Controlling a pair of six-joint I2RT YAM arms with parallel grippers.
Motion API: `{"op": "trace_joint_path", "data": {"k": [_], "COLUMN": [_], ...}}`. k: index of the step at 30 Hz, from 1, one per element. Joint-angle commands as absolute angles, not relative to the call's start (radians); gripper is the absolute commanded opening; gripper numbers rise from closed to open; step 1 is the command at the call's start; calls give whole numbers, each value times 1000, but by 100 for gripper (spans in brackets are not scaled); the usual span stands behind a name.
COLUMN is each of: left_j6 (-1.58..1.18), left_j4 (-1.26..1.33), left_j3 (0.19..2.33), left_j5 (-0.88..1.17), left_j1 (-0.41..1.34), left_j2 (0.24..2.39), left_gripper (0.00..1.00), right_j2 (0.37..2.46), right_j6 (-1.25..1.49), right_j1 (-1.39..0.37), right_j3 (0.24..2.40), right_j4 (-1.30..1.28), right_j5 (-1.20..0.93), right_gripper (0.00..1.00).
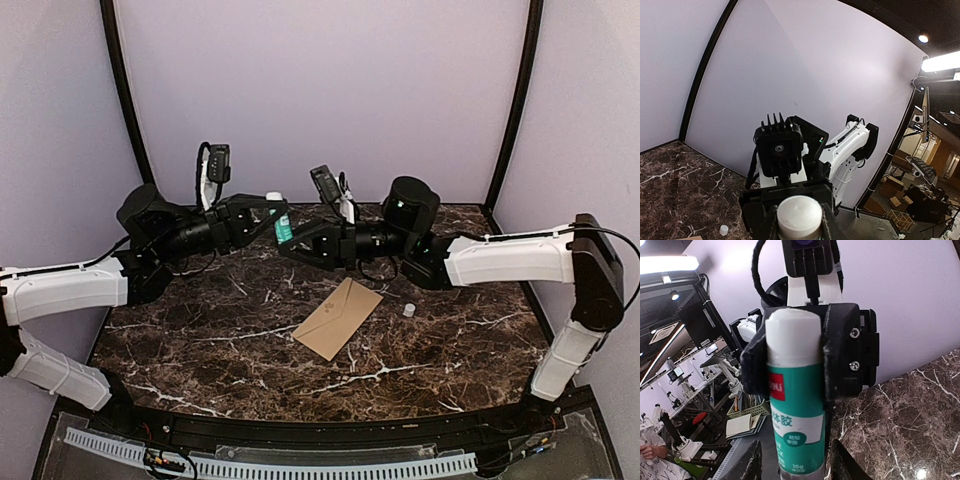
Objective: Place the letter into the envelope and seal it
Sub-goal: Screw the solid glue.
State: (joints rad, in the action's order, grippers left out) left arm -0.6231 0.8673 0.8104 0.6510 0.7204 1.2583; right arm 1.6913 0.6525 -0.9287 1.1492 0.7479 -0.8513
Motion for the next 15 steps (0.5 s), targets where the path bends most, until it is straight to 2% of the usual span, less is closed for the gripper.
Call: {"op": "trace_joint_path", "data": {"k": [1, 8, 15], "left_j6": [-627, -625, -594], "left_j4": [914, 912, 881], "left_j3": [812, 812, 808], "left_j5": [665, 664, 643], "left_j1": [715, 716, 716], "left_j2": [1241, 1240, 1233], "left_gripper": [0, 0, 0], "right_j2": [1694, 1697, 1681], "right_j6": [661, 656, 634], "right_j1": [-937, -937, -936], "right_j3": [1178, 1175, 1160], "right_j4": [786, 771, 745], "right_j5": [-869, -860, -810], "right_gripper": [41, 24, 13]}}
